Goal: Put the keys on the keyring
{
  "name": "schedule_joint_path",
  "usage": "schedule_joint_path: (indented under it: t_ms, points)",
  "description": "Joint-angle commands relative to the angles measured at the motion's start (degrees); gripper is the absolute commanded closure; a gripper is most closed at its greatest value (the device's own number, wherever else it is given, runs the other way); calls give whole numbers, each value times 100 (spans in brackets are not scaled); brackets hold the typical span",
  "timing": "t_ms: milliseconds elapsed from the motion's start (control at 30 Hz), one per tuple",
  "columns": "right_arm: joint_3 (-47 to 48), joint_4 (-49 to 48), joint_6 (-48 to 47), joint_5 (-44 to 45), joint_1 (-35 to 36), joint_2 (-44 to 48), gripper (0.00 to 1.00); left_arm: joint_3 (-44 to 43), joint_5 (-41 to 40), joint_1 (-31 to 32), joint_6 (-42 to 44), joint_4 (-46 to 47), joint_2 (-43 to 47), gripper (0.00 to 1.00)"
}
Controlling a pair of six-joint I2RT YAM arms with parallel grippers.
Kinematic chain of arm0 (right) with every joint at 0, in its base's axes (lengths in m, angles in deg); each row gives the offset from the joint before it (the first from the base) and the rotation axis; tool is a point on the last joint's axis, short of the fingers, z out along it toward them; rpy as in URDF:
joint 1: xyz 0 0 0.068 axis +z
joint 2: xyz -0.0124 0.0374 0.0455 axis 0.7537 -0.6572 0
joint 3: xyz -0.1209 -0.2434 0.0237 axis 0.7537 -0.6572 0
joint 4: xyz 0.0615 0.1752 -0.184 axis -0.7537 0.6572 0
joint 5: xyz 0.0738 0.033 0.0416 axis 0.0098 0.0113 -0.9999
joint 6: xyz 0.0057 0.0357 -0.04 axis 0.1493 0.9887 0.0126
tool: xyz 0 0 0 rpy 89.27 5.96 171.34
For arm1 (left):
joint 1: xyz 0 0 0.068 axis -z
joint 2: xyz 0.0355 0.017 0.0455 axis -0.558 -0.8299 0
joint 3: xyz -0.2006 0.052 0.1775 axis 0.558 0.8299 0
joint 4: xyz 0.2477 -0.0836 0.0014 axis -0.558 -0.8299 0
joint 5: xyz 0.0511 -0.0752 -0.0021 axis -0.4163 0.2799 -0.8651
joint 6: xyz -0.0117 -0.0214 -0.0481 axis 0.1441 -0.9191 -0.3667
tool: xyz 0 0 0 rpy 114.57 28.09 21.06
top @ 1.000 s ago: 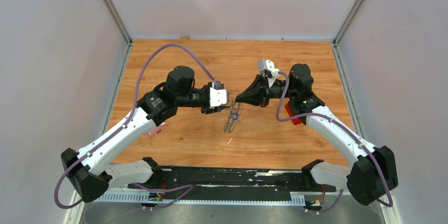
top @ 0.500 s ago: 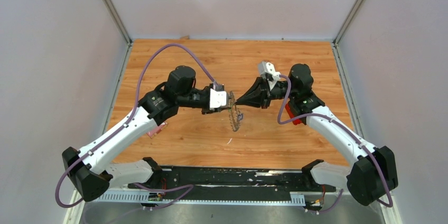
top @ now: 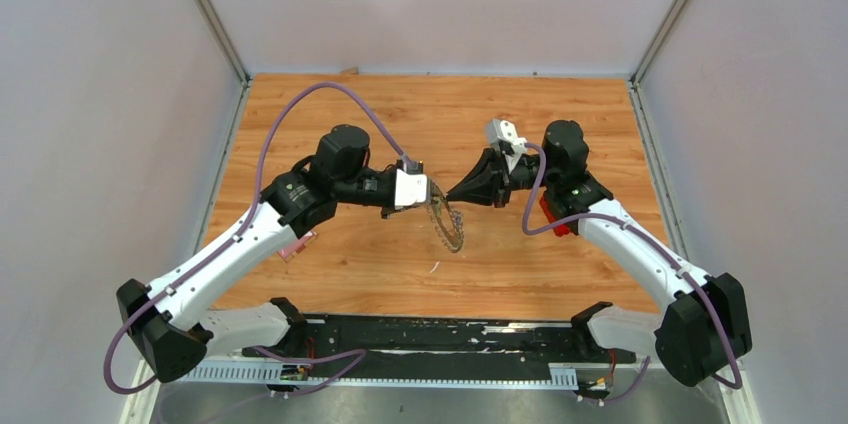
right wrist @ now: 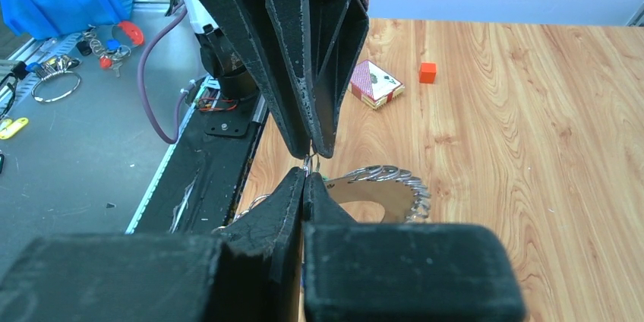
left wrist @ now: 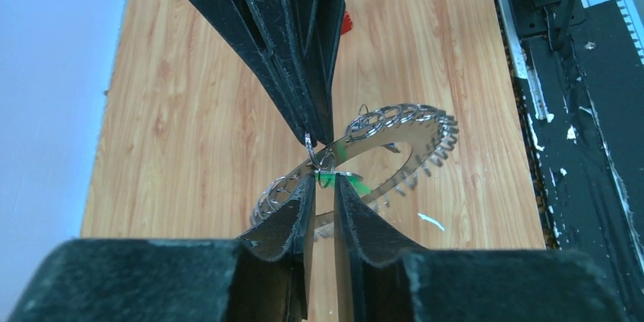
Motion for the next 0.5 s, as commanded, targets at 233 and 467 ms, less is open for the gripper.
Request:
schedule_joint_path:
  t_ms: [233, 467]
  points:
    - [148, -117, -136, -17, -36, 85, 100, -274, 149, -15, -83, -93, -133, 94]
    - [124, -208, -53, -15, -36, 118, 100, -287, 122, -13, -136, -101, -216, 100]
